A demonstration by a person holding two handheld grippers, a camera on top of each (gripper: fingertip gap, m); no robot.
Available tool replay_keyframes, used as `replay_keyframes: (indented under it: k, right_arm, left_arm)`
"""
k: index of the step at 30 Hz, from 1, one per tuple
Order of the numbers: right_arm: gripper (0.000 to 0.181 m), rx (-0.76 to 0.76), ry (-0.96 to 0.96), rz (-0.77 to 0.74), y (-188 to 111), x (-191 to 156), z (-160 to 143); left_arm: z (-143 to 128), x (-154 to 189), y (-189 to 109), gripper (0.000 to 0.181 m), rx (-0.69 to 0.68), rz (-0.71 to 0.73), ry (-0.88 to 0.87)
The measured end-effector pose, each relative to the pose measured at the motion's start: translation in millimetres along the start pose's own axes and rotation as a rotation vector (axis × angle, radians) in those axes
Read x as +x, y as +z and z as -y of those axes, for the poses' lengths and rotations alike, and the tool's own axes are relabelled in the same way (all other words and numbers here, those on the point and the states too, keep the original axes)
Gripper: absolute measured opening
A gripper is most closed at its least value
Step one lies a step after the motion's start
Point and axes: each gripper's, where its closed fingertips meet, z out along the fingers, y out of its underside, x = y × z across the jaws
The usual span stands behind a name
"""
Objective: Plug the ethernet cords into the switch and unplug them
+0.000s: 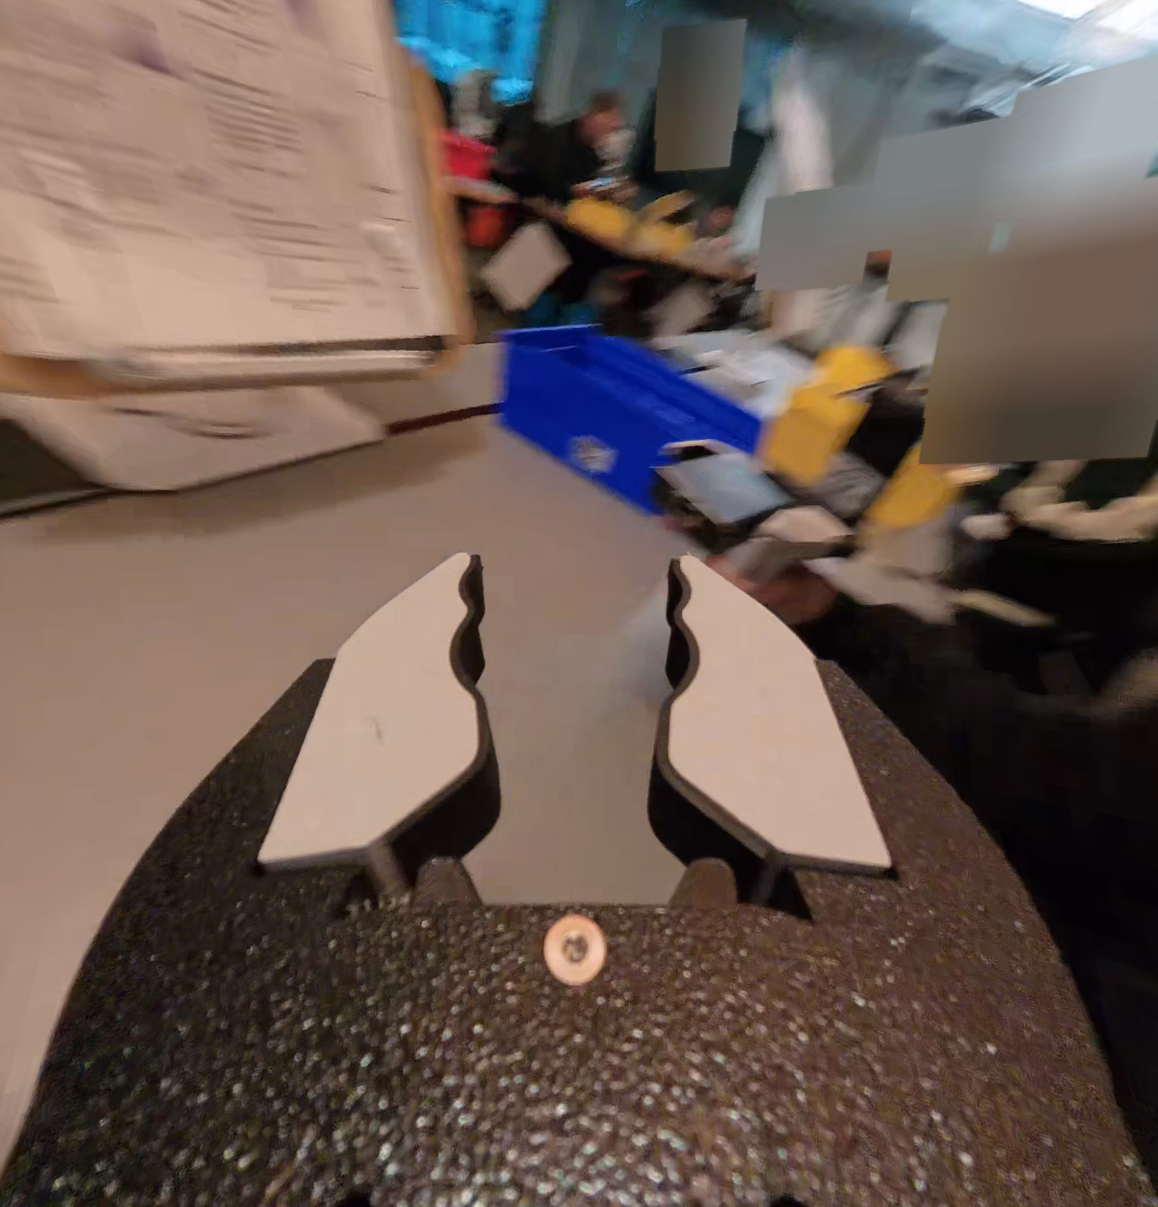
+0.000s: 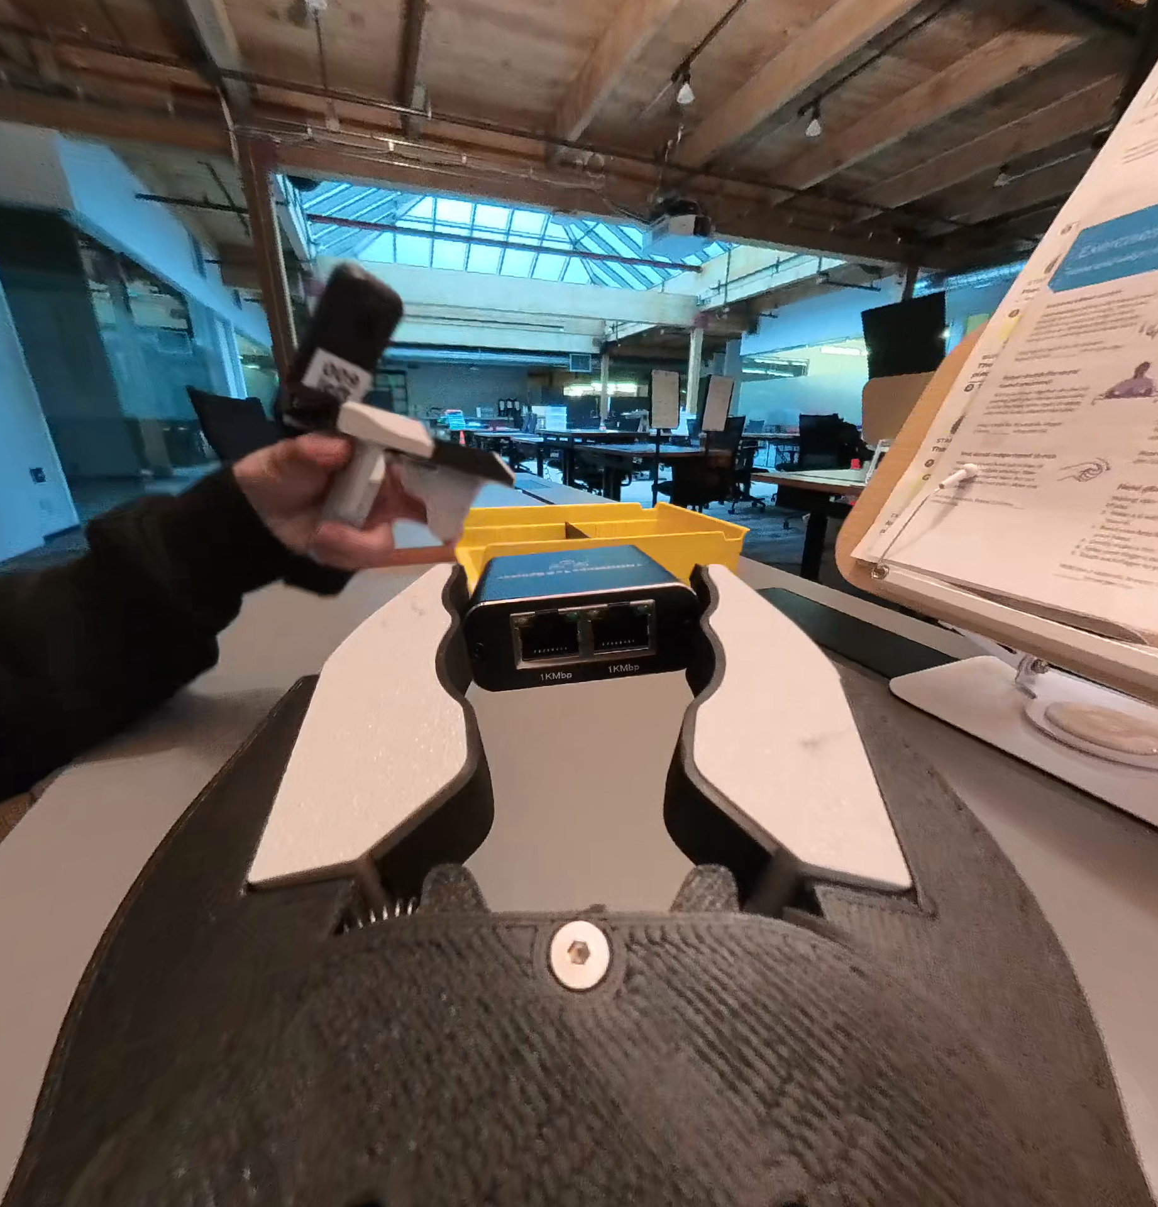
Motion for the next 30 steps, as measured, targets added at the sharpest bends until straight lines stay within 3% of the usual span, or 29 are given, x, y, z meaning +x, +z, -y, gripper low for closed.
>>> replay_keyframes:
  k: [2,6,8,10,17,21,23,27,30]
  right_arm:
    - [0.066,-0.005,-0.002,-0.003,1.7,0.6,-1.5]
    - [0.066,-0.02,-0.008,0.0,5.3,-0.2,-4.4]
    - [0.066,-0.025,-0.006,-0.006,5.5,1.6,-6.7]
    - [0.066,-0.03,-0.007,-0.014,5.1,3.8,-8.8]
    - [0.066,-0.033,-0.008,-0.007,3.0,1.3,-10.7]
    - [0.065,-0.039,-0.011,0.001,4.5,-0.9,-12.9]
    - [0.066,-0.046,-0.013,0.005,5.5,-1.4,-14.3]
    - [0.065,-0.051,-0.02,0.0,4.4,-0.1,-14.8]
    - [0.065,-0.041,-0.018,-0.002,3.5,0.6,-12.1]
  left_arm:
    - [13.6,-60.6,-41.2,0.052,-0.064,0.269,0.019]
    - [16.7,-184.1,-117.1,0.052,-0.21,0.68,-0.15]
    - [-3.9,-228.8,-128.1,0.055,-0.309,0.764,-0.296]
    - [-30.6,-253.6,-120.6,0.055,-0.396,0.771,-0.456]
    - [-78.5,-293.3,-84.4,0.05,-0.439,0.799,-0.849]
    - [-98.1,-302.3,-83.9,0.048,-0.489,0.874,-0.919]
    - [-100.3,-304.6,-83.3,0.038,-0.482,0.889,-0.923]
    - [-92.5,-302.0,-85.6,0.0,-0.474,0.893,-0.878]
    - [-79.8,-296.3,-84.5,0.0,-0.417,0.847,-0.876]
